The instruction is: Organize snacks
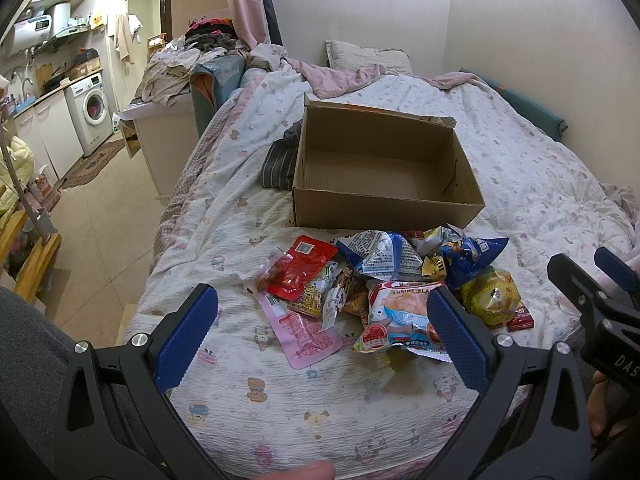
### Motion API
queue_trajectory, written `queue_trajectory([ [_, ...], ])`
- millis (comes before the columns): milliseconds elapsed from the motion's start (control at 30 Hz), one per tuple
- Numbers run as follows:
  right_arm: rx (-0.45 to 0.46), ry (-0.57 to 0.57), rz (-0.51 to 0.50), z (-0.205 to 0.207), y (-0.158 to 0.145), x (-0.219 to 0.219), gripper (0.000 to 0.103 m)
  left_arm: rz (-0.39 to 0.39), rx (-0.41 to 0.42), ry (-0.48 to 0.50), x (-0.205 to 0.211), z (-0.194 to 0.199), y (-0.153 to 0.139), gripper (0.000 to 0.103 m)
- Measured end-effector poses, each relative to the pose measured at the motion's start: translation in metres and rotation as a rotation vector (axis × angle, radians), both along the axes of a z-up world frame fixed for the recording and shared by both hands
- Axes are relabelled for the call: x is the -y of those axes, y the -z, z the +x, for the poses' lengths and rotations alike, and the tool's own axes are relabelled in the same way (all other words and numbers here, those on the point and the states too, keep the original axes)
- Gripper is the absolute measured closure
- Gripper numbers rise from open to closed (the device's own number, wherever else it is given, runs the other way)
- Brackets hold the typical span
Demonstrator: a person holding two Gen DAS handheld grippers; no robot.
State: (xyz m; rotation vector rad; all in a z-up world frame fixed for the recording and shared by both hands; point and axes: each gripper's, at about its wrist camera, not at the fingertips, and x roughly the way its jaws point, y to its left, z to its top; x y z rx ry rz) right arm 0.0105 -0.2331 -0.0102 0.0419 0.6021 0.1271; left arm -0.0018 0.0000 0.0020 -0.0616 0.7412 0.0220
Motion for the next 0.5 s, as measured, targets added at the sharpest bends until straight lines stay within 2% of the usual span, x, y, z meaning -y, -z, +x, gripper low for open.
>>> queue_trajectory([
  [500, 0.003, 0.000, 0.002, -0.0003, 0.0001, -0.0002, 0.000, -0.003, 0.001, -0.003, -0.0028, -0.0021, 0.0012, 0.000],
])
